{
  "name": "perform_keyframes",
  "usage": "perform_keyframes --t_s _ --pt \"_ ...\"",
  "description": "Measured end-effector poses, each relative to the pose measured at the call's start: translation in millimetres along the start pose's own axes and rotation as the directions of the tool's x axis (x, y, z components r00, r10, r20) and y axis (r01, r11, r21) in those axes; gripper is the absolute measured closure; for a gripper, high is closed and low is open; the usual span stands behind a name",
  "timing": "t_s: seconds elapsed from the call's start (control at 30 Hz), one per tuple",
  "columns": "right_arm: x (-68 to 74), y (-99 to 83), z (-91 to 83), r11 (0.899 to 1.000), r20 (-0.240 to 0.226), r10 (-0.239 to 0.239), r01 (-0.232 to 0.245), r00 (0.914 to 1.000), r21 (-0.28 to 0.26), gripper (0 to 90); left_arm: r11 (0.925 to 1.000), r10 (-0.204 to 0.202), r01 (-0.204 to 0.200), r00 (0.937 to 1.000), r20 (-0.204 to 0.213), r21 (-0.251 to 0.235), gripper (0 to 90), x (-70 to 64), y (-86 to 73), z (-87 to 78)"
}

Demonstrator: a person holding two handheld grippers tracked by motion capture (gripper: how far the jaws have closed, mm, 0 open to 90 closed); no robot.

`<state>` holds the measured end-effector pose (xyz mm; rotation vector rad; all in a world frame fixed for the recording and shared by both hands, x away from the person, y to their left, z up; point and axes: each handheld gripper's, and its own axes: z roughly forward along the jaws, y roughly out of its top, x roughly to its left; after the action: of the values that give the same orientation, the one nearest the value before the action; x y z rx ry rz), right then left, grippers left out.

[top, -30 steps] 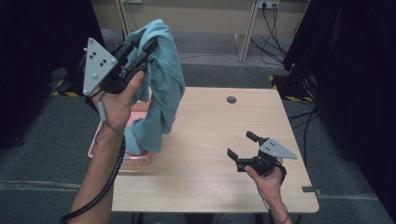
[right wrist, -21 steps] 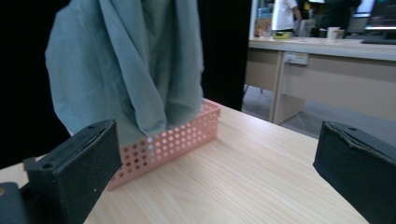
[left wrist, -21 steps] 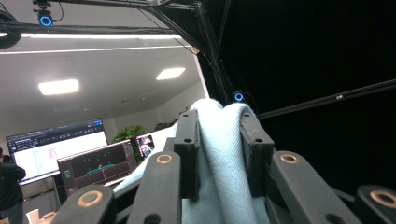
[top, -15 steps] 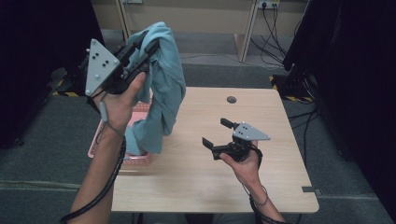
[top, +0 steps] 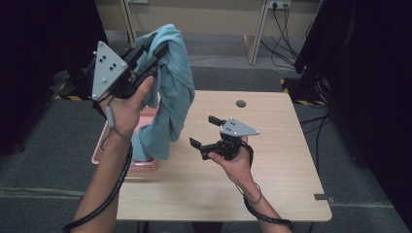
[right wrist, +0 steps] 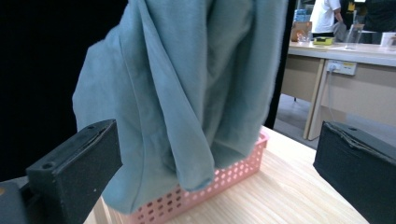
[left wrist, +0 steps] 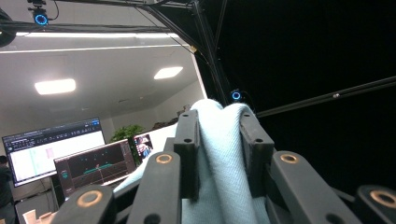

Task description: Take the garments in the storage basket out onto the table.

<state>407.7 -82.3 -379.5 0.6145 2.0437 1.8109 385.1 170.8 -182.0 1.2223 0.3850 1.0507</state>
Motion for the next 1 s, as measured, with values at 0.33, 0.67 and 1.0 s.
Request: perform_keyframes --t_s 0.33,0.67,1.0 --pt "16.5 9.0 25.9 1.000 -0.060 0.012 -0.012 0.9981 -0.002 1.0 1.0000 -0.002 0.002 1.0000 -0.003 0.001 72.0 -0.6 -2.0 0.4" --pt "27.1 16.3 39.3 1.000 -0.076 0.002 -0.002 0.9971 0.003 1.0 1.0000 0.003 -0.003 1.0000 0.000 0.007 71.9 -4.3 -4.3 4.3" --pt "39.3 19.0 50.3 1.000 -0.054 0.023 -0.024 0.9983 -0.017 0.7 0.9998 0.016 -0.016 0.9999 -0.002 0.011 72.0 -12.8 -6.8 9.3"
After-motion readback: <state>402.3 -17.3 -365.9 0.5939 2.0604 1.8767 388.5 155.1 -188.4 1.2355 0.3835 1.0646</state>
